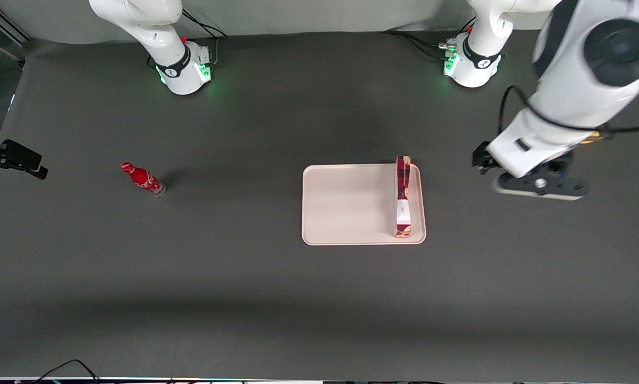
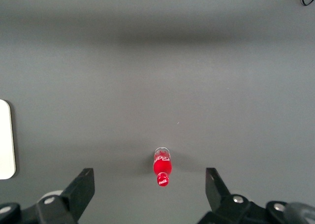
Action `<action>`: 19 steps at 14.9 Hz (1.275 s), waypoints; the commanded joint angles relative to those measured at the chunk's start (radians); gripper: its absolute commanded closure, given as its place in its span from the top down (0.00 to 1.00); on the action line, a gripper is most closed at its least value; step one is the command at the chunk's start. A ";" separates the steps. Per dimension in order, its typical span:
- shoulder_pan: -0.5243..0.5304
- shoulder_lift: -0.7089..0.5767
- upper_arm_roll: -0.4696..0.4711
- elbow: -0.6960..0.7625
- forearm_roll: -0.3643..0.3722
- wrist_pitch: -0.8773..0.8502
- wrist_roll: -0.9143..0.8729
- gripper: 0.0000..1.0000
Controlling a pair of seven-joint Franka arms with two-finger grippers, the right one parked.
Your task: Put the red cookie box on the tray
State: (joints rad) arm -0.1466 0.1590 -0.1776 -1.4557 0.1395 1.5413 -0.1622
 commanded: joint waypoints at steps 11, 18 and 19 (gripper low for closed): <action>0.225 -0.238 -0.005 -0.313 -0.043 0.180 0.106 1.00; 0.232 -0.246 -0.002 -0.301 -0.156 0.157 0.121 1.00; 0.231 -0.237 -0.002 -0.283 -0.156 0.155 0.125 1.00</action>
State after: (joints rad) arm 0.0813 -0.0646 -0.1817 -1.7327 0.0000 1.6810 -0.0663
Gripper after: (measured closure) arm 0.000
